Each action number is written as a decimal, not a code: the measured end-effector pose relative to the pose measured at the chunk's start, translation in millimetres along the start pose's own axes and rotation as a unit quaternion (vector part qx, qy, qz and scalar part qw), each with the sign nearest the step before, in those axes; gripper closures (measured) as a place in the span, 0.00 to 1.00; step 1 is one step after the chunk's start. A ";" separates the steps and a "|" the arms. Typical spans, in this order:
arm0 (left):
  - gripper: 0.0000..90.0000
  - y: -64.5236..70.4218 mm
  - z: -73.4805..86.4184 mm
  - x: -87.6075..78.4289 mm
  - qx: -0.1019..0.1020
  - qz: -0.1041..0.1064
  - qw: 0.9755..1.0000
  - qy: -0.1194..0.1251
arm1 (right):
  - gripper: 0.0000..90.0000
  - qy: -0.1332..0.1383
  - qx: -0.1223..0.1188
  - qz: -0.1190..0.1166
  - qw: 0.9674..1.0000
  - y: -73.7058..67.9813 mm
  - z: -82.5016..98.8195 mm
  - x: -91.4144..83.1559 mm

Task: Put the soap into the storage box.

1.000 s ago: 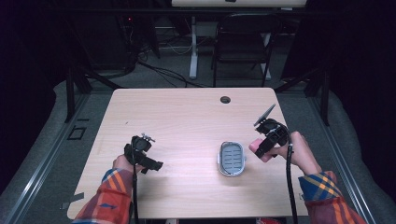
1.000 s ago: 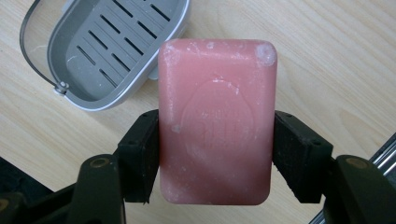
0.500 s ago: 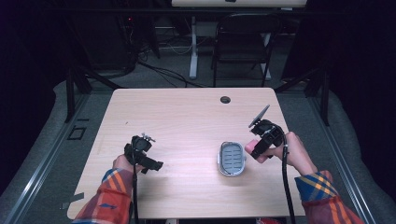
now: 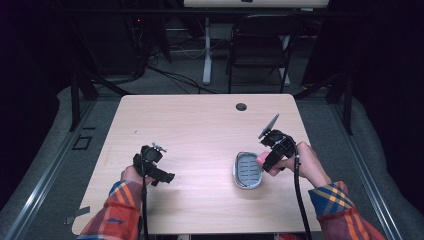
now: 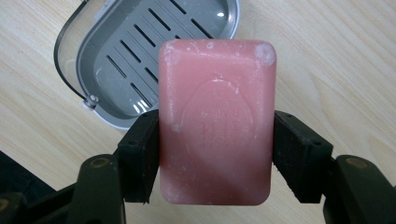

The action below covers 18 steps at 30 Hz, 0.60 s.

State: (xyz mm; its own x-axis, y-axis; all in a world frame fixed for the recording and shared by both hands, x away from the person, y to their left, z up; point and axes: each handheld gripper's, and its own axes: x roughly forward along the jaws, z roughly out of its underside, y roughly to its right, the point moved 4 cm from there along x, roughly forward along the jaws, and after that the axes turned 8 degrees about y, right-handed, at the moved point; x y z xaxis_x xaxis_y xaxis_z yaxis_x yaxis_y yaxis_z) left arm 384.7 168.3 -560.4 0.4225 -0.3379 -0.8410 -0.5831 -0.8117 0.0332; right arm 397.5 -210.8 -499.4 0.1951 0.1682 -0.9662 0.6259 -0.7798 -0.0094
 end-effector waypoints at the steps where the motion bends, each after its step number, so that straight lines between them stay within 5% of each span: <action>1: 0.00 0.1 0.1 -0.1 -0.001 0.000 1.000 -0.001 | 0.41 0.004 0.000 0.001 1.000 -0.6 -0.6 1.5; 8: 0.00 0.5 -0.1 -0.4 0.003 0.001 1.000 0.000 | 0.41 0.005 0.005 0.000 1.000 -5.8 -6.9 11.9; 9: 0.00 0.5 0.0 -0.3 0.003 0.002 1.000 0.001 | 0.41 -0.013 -0.008 0.002 1.000 -4.2 -7.9 10.8; 18: 0.00 1.6 0.1 0.0 0.008 0.002 1.000 -0.002 | 0.41 0.003 0.018 0.014 1.000 -11.7 -15.5 27.4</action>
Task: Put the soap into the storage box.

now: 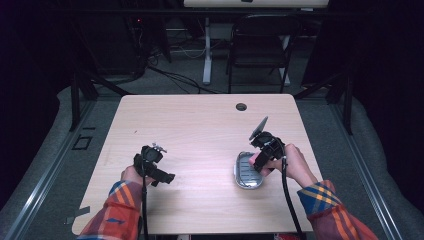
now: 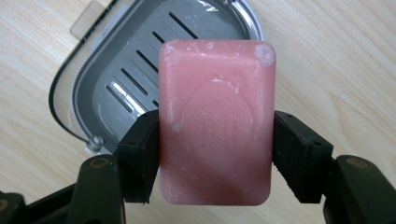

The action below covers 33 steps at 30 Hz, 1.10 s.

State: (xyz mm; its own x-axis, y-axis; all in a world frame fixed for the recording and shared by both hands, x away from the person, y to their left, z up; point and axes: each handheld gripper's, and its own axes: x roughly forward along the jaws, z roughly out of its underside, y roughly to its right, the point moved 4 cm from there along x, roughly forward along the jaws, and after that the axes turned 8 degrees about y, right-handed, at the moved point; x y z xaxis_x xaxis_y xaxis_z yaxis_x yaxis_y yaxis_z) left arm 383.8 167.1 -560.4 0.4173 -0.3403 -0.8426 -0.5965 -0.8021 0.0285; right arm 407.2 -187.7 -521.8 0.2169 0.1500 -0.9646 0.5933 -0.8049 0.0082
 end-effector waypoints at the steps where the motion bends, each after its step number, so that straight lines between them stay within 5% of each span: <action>1: 0.00 0.1 0.0 0.2 0.001 0.000 1.000 0.001 | 0.41 -0.006 -0.004 0.002 1.000 0.2 -0.7 0.7; 18: 0.00 0.9 -0.1 0.5 0.004 0.002 1.000 0.000 | 0.41 -0.016 0.033 -0.018 0.999 -3.1 -1.8 12.7; 26: 0.00 0.9 0.0 0.4 0.004 0.002 1.000 0.000 | 0.42 0.007 0.055 -0.050 0.997 -8.3 -2.6 7.3; 33: 0.00 1.2 0.0 0.5 0.005 0.003 1.000 -0.002 | 0.49 -0.002 0.034 -0.066 0.997 -11.1 -2.3 -1.0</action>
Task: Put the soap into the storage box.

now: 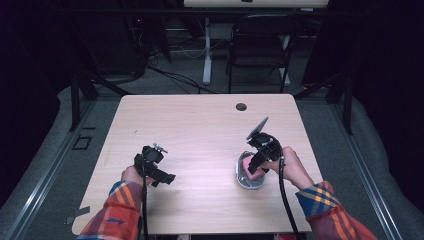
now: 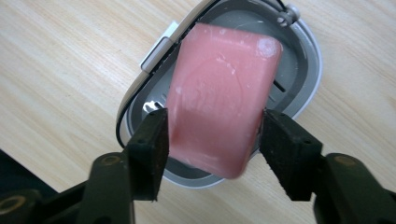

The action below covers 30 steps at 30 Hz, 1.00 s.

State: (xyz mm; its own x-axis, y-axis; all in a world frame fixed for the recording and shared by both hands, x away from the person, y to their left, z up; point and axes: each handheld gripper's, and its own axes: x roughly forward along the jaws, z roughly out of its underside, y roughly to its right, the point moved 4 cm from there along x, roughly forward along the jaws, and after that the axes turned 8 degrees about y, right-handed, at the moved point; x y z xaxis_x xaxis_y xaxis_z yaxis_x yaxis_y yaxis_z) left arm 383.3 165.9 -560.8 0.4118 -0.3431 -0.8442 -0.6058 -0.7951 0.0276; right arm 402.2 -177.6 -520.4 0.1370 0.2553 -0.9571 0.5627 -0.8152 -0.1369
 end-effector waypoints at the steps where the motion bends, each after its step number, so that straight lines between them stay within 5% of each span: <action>1: 0.00 0.0 0.0 -0.1 0.000 0.000 1.000 0.000 | 0.49 0.000 -0.007 0.003 1.000 0.4 -0.4 -1.7; 4: 0.00 -0.1 0.1 0.0 0.000 0.000 1.000 0.000 | 0.49 0.024 0.003 0.003 1.000 -0.8 -0.4 -3.1; 30: 0.00 -0.1 -0.3 -1.0 0.001 0.002 1.000 0.004 | 0.30 0.063 -0.033 0.025 0.997 34.2 21.4 -31.7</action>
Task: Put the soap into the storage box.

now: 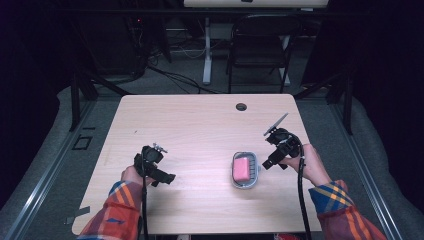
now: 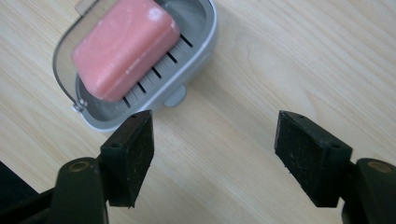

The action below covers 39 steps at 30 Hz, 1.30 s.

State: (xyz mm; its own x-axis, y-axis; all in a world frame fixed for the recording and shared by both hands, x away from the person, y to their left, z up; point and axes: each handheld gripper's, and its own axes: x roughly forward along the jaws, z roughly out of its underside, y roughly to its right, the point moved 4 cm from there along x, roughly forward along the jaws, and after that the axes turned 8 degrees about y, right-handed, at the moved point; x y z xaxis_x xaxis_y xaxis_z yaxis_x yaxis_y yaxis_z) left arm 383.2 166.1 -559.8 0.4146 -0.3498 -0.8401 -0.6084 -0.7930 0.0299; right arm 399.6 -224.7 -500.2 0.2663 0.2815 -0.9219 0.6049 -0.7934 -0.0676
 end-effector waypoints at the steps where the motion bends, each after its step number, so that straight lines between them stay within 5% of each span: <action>1: 0.00 0.1 0.0 -0.1 0.000 0.001 1.000 0.000 | 0.29 -0.006 -0.009 0.004 1.000 3.0 1.7 -1.3; 14: 0.00 0.0 0.1 -0.3 0.000 0.002 1.000 0.003 | 0.09 -0.006 -0.007 0.014 1.000 18.5 23.9 3.5; 20: 0.00 0.6 0.0 0.2 -0.001 0.002 1.000 0.003 | 0.01 0.019 -0.006 0.023 1.000 26.6 37.7 8.2; 26: 0.00 0.3 -0.1 -0.5 0.001 0.002 1.000 0.005 | 0.00 0.015 -0.025 0.027 0.999 36.0 55.7 11.0; 29: 0.00 0.4 0.0 -1.1 0.000 0.003 1.000 0.010 | 0.00 0.039 -0.008 0.027 0.999 37.2 66.9 16.6; 32: 0.00 0.1 -0.1 -1.6 0.000 0.005 1.000 0.013 | 0.00 0.049 -0.026 0.017 0.998 38.1 78.4 21.5; 33: 0.00 0.0 -0.2 -1.7 0.000 0.005 1.000 0.013 | 0.00 0.033 -0.052 0.031 0.998 39.7 87.7 25.6; 35: 0.00 0.4 -0.4 -1.7 0.002 0.006 1.000 0.012 | 0.00 0.021 -0.064 0.038 0.997 41.2 93.0 27.4; 39: 0.00 0.7 -0.5 -1.3 0.005 0.003 1.000 0.011 | 0.00 0.016 -0.052 0.038 0.998 42.5 107.3 31.5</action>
State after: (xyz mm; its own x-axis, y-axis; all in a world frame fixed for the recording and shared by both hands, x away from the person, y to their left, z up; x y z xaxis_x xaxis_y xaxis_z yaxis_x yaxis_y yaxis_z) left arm 382.5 165.8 -558.5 0.4266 -0.3656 -0.8273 -0.6178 -0.7858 0.0287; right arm 353.2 -307.4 -573.0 0.3378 0.2415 -0.9097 0.6558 -0.7537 0.0435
